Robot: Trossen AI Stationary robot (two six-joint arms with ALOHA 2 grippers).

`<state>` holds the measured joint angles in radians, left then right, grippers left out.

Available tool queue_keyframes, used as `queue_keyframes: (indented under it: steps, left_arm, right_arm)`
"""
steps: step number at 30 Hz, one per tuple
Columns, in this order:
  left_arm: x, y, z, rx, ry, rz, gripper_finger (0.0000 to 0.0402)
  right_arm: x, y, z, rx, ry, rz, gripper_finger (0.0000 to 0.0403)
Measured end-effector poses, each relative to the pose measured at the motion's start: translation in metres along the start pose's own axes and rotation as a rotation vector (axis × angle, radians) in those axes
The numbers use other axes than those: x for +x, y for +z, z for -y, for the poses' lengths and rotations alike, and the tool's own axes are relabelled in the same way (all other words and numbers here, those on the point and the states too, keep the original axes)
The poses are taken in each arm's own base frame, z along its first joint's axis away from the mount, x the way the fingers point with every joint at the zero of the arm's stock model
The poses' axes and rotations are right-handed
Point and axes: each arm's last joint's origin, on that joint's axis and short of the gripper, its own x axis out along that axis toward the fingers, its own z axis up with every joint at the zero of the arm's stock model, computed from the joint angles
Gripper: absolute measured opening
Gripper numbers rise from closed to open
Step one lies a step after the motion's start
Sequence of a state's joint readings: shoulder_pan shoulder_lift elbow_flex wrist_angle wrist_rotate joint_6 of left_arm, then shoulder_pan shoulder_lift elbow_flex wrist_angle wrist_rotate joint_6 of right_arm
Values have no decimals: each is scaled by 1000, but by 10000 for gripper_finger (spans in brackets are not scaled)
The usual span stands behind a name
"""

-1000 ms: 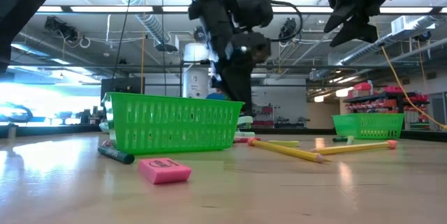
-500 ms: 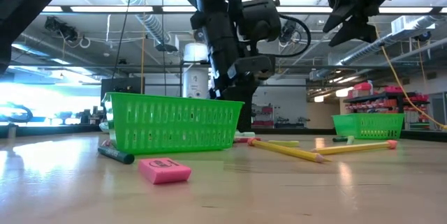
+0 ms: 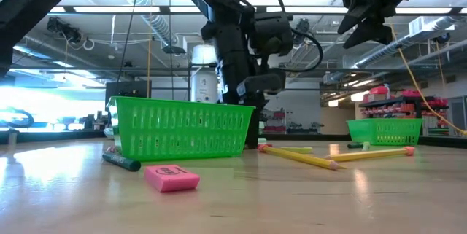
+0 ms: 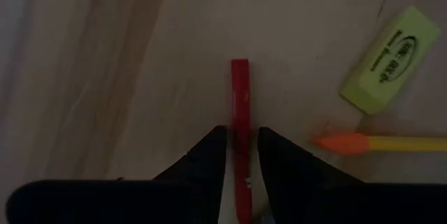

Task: Sort crayons/erasers/pens/pencils in bins
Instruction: Put the top right red crayon into the top left green bin

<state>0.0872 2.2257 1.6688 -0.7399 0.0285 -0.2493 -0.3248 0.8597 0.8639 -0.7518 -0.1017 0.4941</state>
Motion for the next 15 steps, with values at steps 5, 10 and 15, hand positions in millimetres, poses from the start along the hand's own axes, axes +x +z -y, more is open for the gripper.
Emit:
queue_keyframes:
  steps: [5,10,15]
  left_arm:
    - [3,0,0,-2,3,-1,94]
    - [5,0,-1,-1,5,-7,87]
    - [6,0,-1,8,6,-9,81]
  right_arm:
    - [0,0,0,-1,-3,3,211]
    - [0,0,0,-3,-3,3,211]
    - [0,0,0,-4,-3,3,211]
